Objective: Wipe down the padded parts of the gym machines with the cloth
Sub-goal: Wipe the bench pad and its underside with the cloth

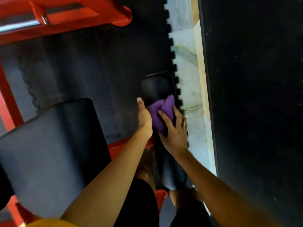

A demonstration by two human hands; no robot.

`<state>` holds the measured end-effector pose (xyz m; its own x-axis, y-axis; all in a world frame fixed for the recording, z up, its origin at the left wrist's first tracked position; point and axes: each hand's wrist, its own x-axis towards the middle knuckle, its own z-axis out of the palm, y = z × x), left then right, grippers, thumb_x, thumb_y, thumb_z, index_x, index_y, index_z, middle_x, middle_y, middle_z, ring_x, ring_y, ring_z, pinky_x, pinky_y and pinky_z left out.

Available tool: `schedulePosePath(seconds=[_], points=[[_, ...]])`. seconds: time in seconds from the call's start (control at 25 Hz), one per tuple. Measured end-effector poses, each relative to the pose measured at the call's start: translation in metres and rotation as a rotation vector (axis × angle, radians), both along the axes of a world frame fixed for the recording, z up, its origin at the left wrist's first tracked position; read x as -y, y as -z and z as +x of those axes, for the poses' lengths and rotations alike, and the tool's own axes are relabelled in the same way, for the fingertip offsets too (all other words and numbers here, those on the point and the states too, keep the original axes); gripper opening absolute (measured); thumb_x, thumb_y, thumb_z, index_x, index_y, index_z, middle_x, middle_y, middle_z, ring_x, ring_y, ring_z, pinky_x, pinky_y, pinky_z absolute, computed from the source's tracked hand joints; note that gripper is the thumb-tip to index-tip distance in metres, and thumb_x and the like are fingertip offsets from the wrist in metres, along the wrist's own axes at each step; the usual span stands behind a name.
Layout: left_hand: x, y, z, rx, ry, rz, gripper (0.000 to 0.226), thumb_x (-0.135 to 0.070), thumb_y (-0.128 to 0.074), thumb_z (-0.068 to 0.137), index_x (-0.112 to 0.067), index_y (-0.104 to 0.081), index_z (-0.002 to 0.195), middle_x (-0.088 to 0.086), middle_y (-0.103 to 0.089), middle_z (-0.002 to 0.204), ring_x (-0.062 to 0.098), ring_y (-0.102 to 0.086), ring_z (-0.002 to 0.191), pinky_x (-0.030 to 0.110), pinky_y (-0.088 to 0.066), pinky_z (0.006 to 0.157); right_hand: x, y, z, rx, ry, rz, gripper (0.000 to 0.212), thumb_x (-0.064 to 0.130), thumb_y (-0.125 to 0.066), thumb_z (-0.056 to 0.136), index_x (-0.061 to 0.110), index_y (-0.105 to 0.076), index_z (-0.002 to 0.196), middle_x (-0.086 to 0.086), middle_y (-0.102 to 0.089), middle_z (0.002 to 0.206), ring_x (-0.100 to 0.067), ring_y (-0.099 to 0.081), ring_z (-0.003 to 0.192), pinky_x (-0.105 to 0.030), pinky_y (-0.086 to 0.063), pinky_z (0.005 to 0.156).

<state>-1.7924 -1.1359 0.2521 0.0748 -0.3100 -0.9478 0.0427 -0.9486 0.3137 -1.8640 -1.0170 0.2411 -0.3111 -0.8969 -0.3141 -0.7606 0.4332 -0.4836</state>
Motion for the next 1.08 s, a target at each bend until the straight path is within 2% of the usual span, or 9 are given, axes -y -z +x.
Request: schedulePosePath(seconds=[0.12,0.2,0.28,0.4,0.64,0.76,0.88,0.96,1.08], points=[[0.008,0.005,-0.004,-0.026,-0.062,0.049,0.062,-0.065,-0.024,0.103,-0.018,-0.065,0.11,0.003,-0.066,0.112,0.019,-0.062,0.093,0.035,-0.045,0.093,-0.022,0.0,0.001,0.036,0.068,0.01,0.084,0.024,-0.08,0.081,0.044,-0.036,0.149,-0.011,-0.022,0.16,-0.043,-0.027,0.142,-0.067,-0.041,0.107],[-0.004,-0.002,-0.011,-0.021,-0.089,-0.003,0.072,-0.073,-0.03,0.098,-0.015,-0.063,0.126,0.001,-0.064,0.118,0.022,-0.062,0.112,0.037,-0.046,0.102,0.024,0.006,-0.007,0.015,0.087,-0.027,0.079,0.031,-0.078,0.083,0.043,-0.037,0.149,-0.014,-0.023,0.16,-0.046,-0.029,0.14,-0.066,-0.04,0.108],[-0.024,-0.009,-0.017,0.005,-0.013,-0.18,0.086,-0.084,-0.036,0.088,-0.024,-0.049,0.148,-0.001,-0.056,0.143,0.016,-0.052,0.133,0.039,-0.039,0.116,0.088,0.009,-0.018,0.015,0.086,0.0,0.075,0.046,-0.072,0.084,0.042,-0.036,0.151,-0.013,-0.02,0.163,-0.046,-0.027,0.143,-0.063,-0.037,0.111],[-0.034,-0.012,-0.024,0.045,0.031,-0.355,0.072,-0.072,-0.031,0.095,-0.032,-0.036,0.156,-0.003,-0.036,0.16,0.012,-0.034,0.147,0.037,-0.027,0.122,0.123,0.009,-0.029,0.0,0.051,0.038,0.076,0.05,-0.064,0.086,0.038,-0.034,0.154,-0.013,-0.018,0.165,-0.046,-0.025,0.145,-0.063,-0.036,0.113],[0.002,0.033,0.001,0.092,-0.132,-0.059,0.13,-0.111,-0.036,0.041,-0.033,-0.054,0.143,0.0,-0.057,0.145,0.023,-0.053,0.132,0.05,-0.036,0.117,-0.018,-0.009,-0.006,0.062,0.021,0.055,0.065,0.046,-0.051,0.09,0.042,-0.032,0.152,-0.012,-0.021,0.161,-0.048,-0.032,0.142,-0.066,-0.04,0.108],[-0.008,0.026,-0.005,-0.033,-0.118,-0.03,0.1,-0.095,-0.03,0.078,-0.022,-0.052,0.142,0.0,-0.057,0.144,0.022,-0.055,0.128,0.045,-0.036,0.117,-0.015,-0.008,-0.006,0.06,0.037,0.077,0.067,0.042,-0.055,0.091,0.042,-0.031,0.153,-0.014,-0.021,0.161,-0.048,-0.032,0.142,-0.067,-0.041,0.108],[-0.036,0.016,-0.02,-0.026,-0.077,-0.137,0.101,-0.098,-0.042,0.072,-0.033,-0.047,0.149,-0.003,-0.052,0.151,0.015,-0.049,0.137,0.045,-0.035,0.12,0.067,-0.005,-0.015,0.04,0.101,0.086,0.072,0.047,-0.063,0.09,0.042,-0.032,0.154,-0.016,-0.019,0.164,-0.049,-0.027,0.144,-0.064,-0.035,0.113],[-0.053,0.014,-0.023,-0.023,0.002,-0.277,0.081,-0.088,-0.04,0.084,-0.043,-0.039,0.152,-0.009,-0.039,0.16,0.011,-0.036,0.147,0.044,-0.028,0.123,0.109,-0.005,-0.022,0.006,0.082,0.109,0.075,0.05,-0.065,0.089,0.04,-0.032,0.156,-0.013,-0.016,0.166,-0.046,-0.025,0.146,-0.058,-0.033,0.115],[-0.036,-0.023,-0.016,0.014,0.032,-0.367,0.065,-0.075,-0.04,0.093,-0.041,-0.043,0.149,-0.005,-0.047,0.154,0.013,-0.045,0.142,0.045,-0.036,0.119,0.101,-0.008,-0.027,0.025,0.025,0.099,0.076,0.04,-0.066,0.089,0.04,-0.032,0.156,-0.011,-0.014,0.167,-0.045,-0.023,0.147,-0.06,-0.033,0.116]])
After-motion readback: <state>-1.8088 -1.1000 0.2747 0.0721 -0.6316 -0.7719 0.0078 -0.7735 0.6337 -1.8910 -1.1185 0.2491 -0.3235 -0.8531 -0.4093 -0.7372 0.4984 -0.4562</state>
